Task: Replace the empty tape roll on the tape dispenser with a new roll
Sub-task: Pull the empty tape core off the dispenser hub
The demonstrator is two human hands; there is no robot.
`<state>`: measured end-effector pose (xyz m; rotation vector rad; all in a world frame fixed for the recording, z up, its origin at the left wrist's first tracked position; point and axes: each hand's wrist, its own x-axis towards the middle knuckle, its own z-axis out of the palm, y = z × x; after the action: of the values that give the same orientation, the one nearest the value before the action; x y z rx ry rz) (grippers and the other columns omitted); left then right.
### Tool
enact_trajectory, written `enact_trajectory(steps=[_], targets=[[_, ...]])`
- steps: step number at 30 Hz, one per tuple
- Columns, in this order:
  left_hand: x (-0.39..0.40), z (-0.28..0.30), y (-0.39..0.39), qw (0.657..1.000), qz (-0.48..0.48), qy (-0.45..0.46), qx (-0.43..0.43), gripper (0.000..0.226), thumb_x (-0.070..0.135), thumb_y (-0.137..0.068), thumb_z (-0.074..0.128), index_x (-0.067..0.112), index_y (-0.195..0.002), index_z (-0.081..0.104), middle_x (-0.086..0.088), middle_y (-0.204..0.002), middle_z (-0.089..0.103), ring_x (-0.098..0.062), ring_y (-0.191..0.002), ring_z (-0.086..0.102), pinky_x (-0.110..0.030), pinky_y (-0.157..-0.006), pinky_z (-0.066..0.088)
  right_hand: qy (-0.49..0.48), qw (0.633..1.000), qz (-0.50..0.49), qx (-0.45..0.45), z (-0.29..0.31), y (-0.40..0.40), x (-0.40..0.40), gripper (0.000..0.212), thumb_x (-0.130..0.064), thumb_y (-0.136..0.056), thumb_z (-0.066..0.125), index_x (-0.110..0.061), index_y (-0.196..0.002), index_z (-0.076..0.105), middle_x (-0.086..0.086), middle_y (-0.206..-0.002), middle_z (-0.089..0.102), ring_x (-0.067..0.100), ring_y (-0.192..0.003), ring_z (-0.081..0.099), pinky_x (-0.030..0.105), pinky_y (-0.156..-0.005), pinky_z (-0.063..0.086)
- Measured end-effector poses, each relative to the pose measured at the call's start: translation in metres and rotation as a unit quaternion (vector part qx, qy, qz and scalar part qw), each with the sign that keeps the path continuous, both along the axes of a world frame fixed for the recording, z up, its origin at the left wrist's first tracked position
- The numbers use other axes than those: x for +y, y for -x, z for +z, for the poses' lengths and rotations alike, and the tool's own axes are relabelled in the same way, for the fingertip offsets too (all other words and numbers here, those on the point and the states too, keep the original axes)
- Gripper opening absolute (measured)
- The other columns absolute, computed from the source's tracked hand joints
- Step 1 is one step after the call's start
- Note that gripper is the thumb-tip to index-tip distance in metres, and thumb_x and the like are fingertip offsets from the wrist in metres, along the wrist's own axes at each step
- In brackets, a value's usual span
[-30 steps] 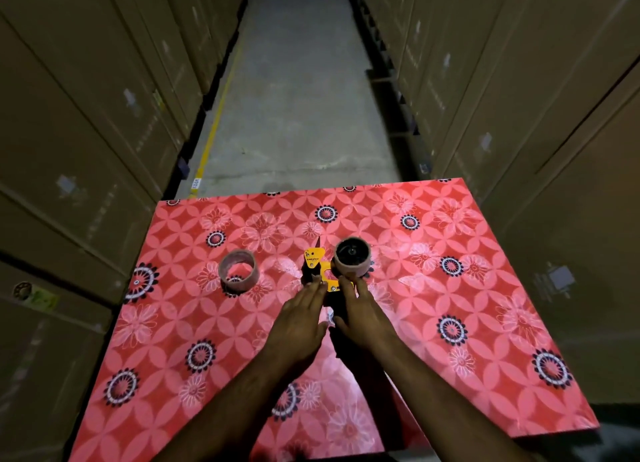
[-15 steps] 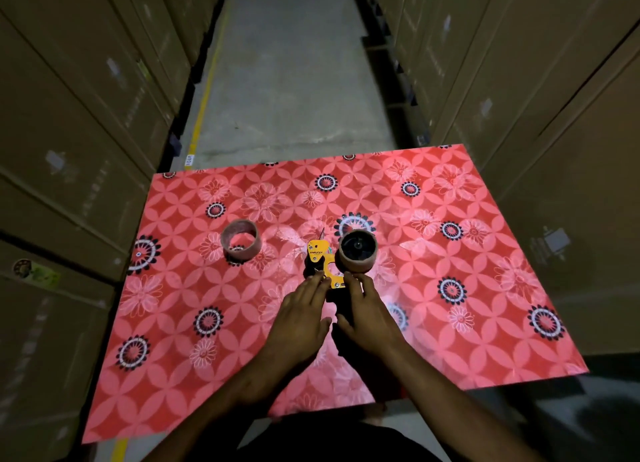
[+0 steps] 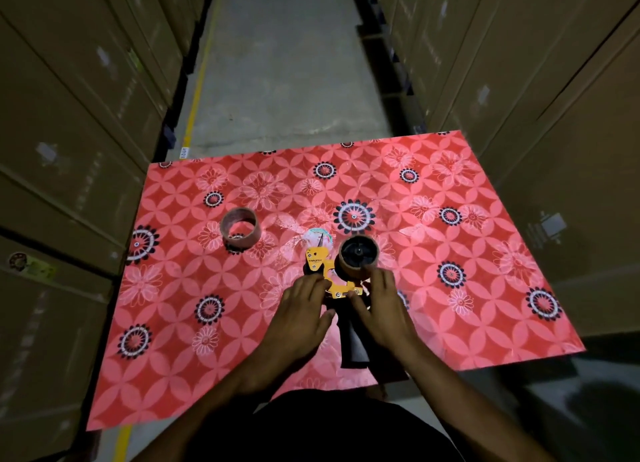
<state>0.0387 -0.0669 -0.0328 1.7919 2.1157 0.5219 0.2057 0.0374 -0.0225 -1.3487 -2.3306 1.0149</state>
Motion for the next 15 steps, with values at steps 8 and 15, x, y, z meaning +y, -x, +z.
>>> enact_trajectory(steps=[8, 15], targets=[[0.053, 0.009, 0.001, 0.998, -0.035, -0.009, 0.058, 0.036, 0.047, -0.1, 0.041, 0.026, -0.124, 0.057, 0.004, -0.123, 0.059, -0.021, -0.121, 0.047, -0.041, -0.098, 0.032, 0.05, 0.994, -0.095, -0.021, -0.005, 0.022, 0.071, 0.048, -0.03, -0.1, 0.055, -0.001, -0.138, 0.045, 0.023, -0.13, 0.058, 0.037, -0.121, 0.055, 0.04, -0.095, 0.045], [0.104, 0.004, 0.008, 0.999, 0.046, 0.0, 0.014, 0.019, 0.022, -0.103, 0.056, 0.014, -0.118, 0.062, -0.006, -0.125, 0.06, -0.026, -0.132, 0.044, -0.044, -0.107, 0.03, 0.089, 0.991, -0.054, -0.082, 0.002, 0.031, 0.103, 0.031, -0.012, -0.092, 0.058, 0.0, -0.121, 0.063, 0.025, -0.12, 0.068, 0.04, -0.112, 0.063, 0.036, -0.091, 0.048]])
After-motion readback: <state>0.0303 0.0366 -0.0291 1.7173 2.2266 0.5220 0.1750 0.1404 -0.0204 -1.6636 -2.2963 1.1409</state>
